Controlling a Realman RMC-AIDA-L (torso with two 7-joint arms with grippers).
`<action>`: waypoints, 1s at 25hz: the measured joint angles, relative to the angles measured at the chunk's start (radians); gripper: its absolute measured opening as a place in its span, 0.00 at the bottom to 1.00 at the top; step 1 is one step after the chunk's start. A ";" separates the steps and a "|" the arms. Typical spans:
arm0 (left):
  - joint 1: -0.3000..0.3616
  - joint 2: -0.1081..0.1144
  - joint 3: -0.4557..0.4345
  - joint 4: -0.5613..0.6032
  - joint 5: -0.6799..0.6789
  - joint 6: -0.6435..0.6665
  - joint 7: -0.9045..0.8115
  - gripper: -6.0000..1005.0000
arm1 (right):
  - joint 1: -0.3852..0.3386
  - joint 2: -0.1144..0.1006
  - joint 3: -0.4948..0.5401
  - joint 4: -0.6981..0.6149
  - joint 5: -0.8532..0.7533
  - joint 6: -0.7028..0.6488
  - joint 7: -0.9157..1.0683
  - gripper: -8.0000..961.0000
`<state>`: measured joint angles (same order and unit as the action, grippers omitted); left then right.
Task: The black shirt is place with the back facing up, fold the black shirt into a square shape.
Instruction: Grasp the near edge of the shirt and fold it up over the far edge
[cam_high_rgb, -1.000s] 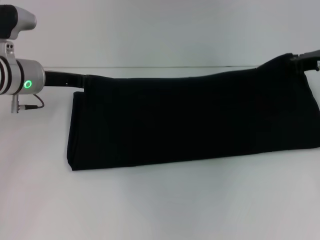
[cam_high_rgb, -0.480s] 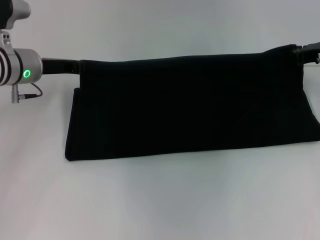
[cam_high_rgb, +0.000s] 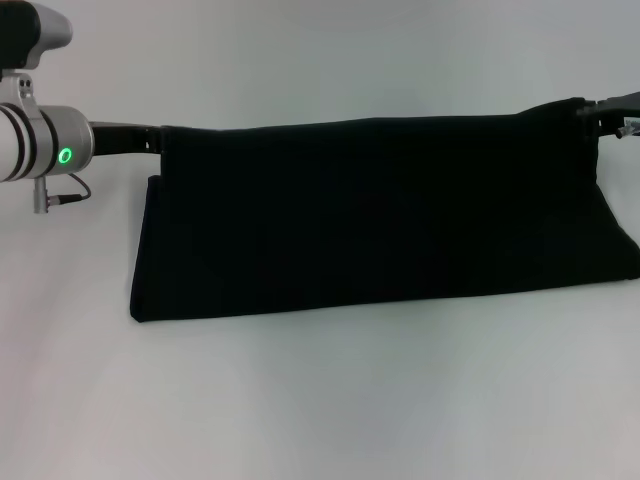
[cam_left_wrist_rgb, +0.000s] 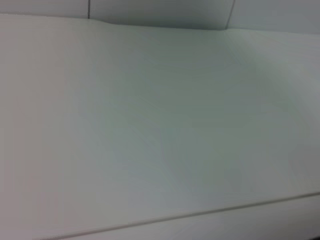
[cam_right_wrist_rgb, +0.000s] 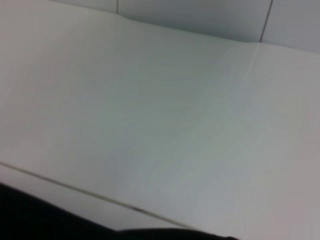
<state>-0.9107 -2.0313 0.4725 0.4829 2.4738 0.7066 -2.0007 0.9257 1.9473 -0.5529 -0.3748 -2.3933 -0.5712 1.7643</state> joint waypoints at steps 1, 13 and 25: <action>-0.001 -0.002 0.000 -0.001 0.000 -0.010 0.001 0.01 | -0.002 0.003 0.000 0.000 0.001 0.005 0.000 0.10; 0.020 -0.053 -0.007 0.045 -0.093 -0.152 -0.025 0.35 | -0.016 0.031 -0.037 -0.056 0.001 0.101 -0.009 0.35; 0.247 0.002 -0.019 0.207 -0.421 0.622 -0.041 0.78 | -0.113 0.000 -0.031 -0.221 0.154 -0.502 0.080 0.74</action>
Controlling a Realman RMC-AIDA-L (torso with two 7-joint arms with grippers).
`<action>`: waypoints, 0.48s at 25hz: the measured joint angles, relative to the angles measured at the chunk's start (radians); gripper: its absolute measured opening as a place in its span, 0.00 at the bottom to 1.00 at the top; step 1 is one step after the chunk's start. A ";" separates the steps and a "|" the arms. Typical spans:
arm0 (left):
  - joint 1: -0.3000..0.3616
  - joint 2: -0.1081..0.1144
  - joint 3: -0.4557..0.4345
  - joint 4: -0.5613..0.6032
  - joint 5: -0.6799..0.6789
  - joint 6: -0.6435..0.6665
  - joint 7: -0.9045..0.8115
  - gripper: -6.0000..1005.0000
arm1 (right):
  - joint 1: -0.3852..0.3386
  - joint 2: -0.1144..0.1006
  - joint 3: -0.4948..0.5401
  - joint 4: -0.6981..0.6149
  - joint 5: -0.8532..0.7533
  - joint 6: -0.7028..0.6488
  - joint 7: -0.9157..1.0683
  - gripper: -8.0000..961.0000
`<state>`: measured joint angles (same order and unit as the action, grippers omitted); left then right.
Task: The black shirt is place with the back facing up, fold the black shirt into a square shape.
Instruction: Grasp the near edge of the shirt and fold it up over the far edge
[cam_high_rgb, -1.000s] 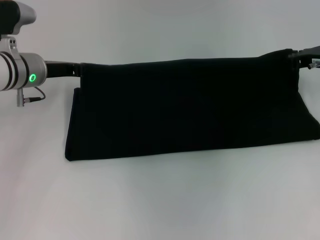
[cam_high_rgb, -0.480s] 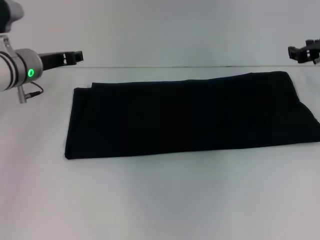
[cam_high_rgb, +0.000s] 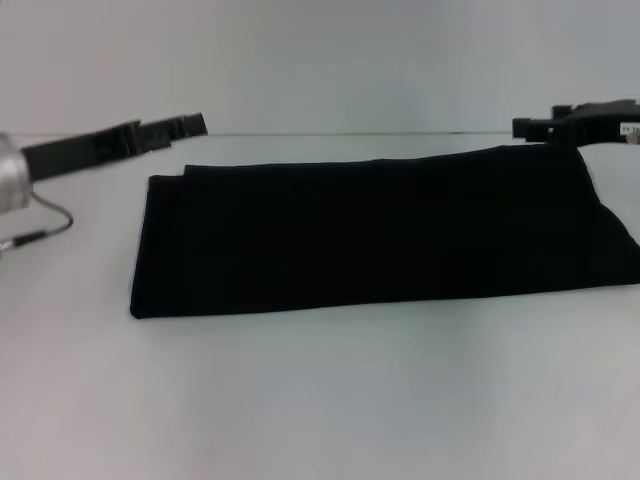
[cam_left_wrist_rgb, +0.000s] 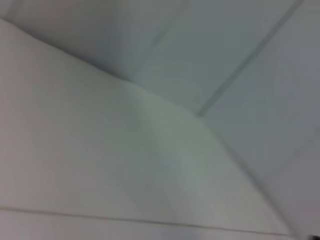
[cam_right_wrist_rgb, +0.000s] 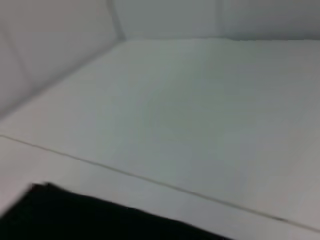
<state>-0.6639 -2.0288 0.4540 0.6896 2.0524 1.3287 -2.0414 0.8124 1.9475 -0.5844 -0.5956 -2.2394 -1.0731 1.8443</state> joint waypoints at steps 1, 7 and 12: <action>0.013 0.002 -0.006 0.002 -0.004 0.053 -0.013 0.81 | -0.009 -0.002 0.000 -0.006 0.020 -0.038 0.000 0.76; 0.084 0.003 -0.031 0.013 0.069 0.245 -0.110 0.82 | -0.048 -0.003 0.000 -0.013 0.090 -0.169 -0.005 0.81; 0.100 -0.003 -0.031 0.007 0.188 0.323 -0.183 0.82 | -0.052 0.003 -0.011 -0.013 0.091 -0.185 -0.014 0.90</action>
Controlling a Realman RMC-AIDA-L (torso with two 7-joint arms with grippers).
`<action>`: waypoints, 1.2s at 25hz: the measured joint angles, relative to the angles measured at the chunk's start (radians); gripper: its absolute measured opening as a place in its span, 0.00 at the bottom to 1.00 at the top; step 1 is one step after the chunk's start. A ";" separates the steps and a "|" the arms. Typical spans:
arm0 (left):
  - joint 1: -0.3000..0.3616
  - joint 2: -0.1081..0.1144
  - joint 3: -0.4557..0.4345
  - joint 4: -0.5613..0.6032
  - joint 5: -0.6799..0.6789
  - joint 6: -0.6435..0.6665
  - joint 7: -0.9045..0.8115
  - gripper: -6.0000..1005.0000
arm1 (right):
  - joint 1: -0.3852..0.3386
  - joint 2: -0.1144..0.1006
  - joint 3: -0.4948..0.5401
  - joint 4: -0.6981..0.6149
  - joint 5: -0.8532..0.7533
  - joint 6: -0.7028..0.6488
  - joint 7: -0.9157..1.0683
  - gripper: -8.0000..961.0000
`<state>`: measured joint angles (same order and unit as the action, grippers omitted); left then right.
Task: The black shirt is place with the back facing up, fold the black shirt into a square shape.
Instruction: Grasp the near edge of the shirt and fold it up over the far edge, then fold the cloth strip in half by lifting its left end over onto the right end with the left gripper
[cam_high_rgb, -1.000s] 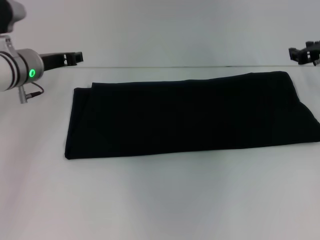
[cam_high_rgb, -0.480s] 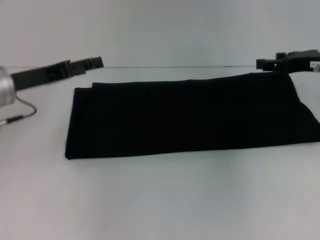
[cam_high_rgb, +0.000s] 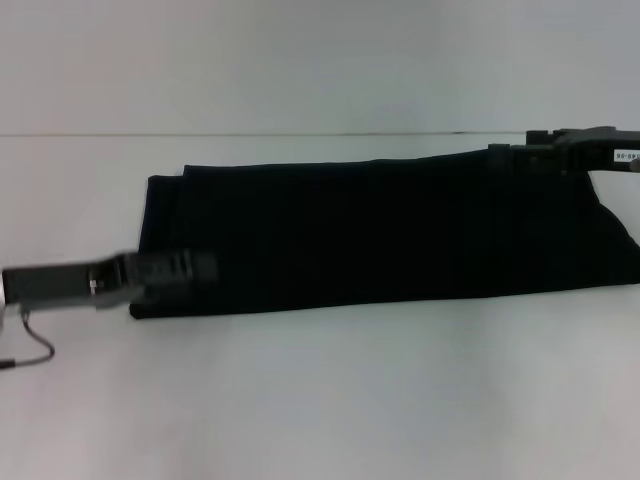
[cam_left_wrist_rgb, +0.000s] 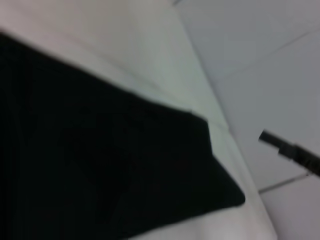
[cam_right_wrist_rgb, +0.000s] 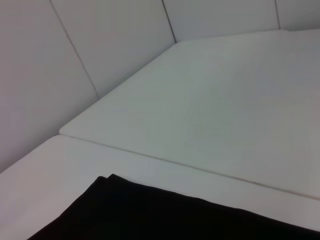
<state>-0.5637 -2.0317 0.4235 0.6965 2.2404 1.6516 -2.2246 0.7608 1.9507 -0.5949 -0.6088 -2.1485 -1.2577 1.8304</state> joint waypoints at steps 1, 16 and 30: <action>0.000 0.000 0.002 -0.002 0.021 0.008 -0.021 0.83 | 0.001 0.001 -0.002 0.000 -0.001 -0.002 -0.003 0.90; -0.072 0.023 0.015 -0.077 0.166 -0.097 -0.371 0.85 | 0.016 0.003 -0.048 -0.002 0.002 0.048 -0.021 0.93; -0.071 0.030 -0.003 -0.106 0.214 -0.191 -0.636 0.85 | 0.043 0.004 -0.049 -0.003 -0.001 0.100 -0.025 0.92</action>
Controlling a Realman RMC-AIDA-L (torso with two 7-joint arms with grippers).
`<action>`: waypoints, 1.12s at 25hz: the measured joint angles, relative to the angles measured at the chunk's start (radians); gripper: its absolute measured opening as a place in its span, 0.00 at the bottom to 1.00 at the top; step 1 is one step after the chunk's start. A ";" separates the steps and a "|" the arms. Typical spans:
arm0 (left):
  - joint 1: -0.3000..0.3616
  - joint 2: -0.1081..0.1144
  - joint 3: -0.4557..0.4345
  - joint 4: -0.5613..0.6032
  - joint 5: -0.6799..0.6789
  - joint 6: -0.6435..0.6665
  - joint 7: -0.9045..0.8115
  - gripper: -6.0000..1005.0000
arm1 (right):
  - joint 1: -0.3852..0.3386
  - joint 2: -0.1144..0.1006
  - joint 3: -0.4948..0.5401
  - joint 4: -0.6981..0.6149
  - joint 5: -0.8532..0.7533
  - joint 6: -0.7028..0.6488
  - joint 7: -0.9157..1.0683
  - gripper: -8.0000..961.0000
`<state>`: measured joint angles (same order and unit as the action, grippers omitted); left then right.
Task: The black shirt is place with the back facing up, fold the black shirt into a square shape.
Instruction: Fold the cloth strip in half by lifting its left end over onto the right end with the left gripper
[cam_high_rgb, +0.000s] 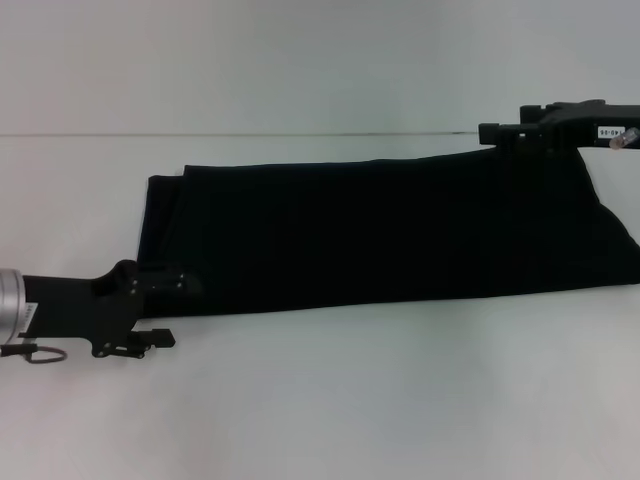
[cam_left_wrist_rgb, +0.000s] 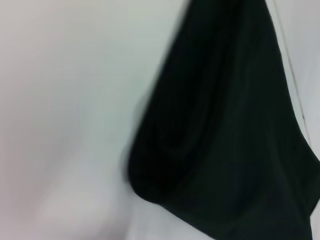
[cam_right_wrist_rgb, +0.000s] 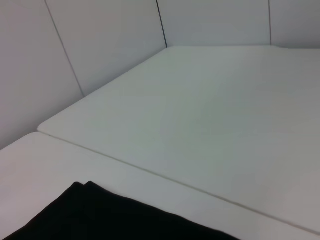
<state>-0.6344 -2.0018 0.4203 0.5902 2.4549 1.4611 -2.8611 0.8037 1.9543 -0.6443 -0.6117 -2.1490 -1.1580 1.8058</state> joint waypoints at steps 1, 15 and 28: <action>0.000 0.000 -0.005 0.000 0.005 -0.007 -0.009 0.84 | 0.001 0.000 0.000 0.000 0.000 0.004 0.000 0.92; -0.021 0.013 -0.023 -0.027 0.051 -0.084 -0.046 0.84 | 0.008 0.012 0.000 -0.003 0.002 0.035 -0.008 0.92; -0.033 0.017 -0.023 -0.077 0.046 -0.127 -0.055 0.85 | 0.012 0.014 0.000 -0.003 0.003 0.054 -0.008 0.92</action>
<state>-0.6677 -1.9852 0.3972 0.5131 2.5007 1.3338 -2.9162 0.8160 1.9682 -0.6442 -0.6152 -2.1459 -1.1043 1.7978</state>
